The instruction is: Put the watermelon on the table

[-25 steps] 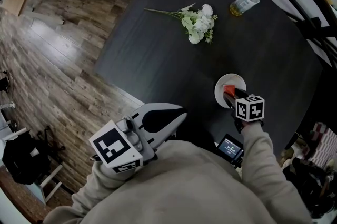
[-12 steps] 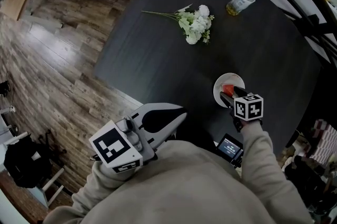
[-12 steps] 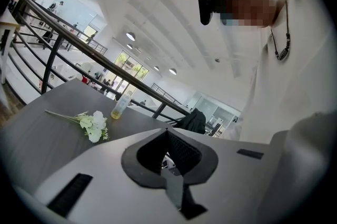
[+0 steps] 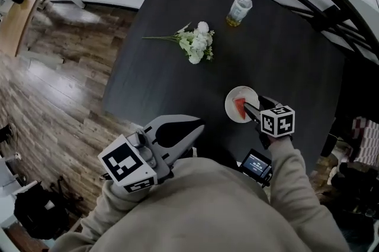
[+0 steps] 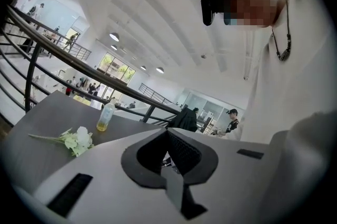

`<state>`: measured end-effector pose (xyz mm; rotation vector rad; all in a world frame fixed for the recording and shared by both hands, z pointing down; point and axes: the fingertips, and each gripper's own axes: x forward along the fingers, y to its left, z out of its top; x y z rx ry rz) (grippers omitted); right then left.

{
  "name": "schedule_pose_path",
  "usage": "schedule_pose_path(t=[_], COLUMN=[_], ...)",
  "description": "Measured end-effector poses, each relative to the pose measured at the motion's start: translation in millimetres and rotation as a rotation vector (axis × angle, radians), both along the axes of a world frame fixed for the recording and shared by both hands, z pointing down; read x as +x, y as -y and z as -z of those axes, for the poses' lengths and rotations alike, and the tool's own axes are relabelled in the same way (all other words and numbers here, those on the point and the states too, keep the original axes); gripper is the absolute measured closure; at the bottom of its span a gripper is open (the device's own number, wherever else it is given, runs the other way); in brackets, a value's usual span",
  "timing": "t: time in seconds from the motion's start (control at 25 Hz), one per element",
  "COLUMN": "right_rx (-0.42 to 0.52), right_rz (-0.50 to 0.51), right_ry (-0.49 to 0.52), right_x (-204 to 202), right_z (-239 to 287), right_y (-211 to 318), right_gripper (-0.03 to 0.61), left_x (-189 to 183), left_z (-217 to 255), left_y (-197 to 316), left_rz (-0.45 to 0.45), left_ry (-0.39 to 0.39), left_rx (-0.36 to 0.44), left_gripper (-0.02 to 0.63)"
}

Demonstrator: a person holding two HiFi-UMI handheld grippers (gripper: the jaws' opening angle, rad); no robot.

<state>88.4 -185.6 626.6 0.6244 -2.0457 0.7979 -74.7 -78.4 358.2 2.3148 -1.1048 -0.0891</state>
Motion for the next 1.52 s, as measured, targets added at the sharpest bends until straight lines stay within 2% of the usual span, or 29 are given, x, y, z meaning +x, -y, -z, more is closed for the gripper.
schedule_pose_path(t=[0.24,0.44,0.56,0.68,0.76,0.84,0.96,1.16,1.52], right_rx=[0.085,0.208,0.271,0.341,0.377,0.405,0.446,0.575,0.595], right_rz=[-0.118,-0.152,-0.146,-0.153,-0.158,-0.153,-0.127,-0.072,-0.106], right_ry=[0.149,0.315,0.427,0.543,0.615,0.667,0.703,0.706,0.691], right_x=[24.6,32.6,33.6,36.6,41.1,45.7,48.9,48.6,52.6], right_z=[73.5,152.3,200.9,244.6,269.7,291.1,315.4,347.0,354.0], right_y=[13.9,18.2,13.1,10.3,4.6,-3.6,-15.0,-30.4,-35.1], right_gripper=[0.285,0.319,0.377,0.515,0.554,0.563,0.563,0.565,0.565], left_x=[22.3,37.8,50.6,60.0,65.9,71.7,80.1,93.8,107.2], left_z=[32.2,55.9,68.5,80.7,87.9,94.4,101.0,105.2,100.0], left_y=[14.2,30.1,38.4,46.4,49.0,50.9,53.0,55.9,59.4], left_rz=[-0.095,-0.166,-0.213,-0.257,-0.280,-0.299,-0.319,-0.358,-0.402], left_ry=[0.020,0.006,0.007,0.015,0.015,0.012,0.008,0.001,-0.024], left_rx=[0.073,0.132,0.162,0.194,0.211,0.225,0.239,0.252,0.248], left_gripper=[0.609,0.609,0.609,0.609,0.609,0.609,0.609,0.609,0.609])
